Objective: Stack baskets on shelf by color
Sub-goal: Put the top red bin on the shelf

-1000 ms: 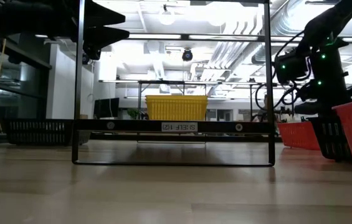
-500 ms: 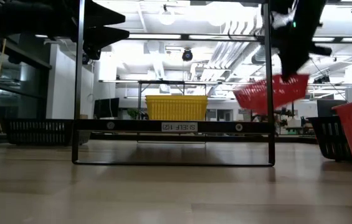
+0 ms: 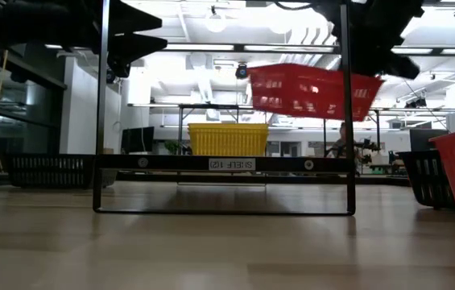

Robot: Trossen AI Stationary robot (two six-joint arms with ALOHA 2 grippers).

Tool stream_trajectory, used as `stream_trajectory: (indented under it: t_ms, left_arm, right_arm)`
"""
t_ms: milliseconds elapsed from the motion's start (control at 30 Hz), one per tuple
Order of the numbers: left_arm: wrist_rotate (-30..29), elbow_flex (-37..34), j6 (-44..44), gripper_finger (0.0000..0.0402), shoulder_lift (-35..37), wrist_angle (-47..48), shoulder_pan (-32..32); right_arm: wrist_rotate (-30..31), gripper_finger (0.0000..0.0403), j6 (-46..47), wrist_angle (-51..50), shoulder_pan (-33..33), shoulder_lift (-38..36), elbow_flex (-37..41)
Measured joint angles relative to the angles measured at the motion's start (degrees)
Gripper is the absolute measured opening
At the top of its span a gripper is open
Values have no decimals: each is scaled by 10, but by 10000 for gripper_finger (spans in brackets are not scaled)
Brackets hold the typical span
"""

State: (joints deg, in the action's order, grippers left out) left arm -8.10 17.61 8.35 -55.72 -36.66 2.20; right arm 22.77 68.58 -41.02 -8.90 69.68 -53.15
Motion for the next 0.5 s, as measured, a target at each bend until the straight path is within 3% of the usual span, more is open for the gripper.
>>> stream_trajectory:
  t_ms: [167, 500]
  left_arm:
    - [0, 0, 0, 202, 0, -9, 0]
    - [0, 0, 0, 202, 0, -9, 0]
  right_arm:
    - [56, 1, 47, 100, 0, 47, 37]
    - [19, 0, 60, 262, 35, 135, 47]
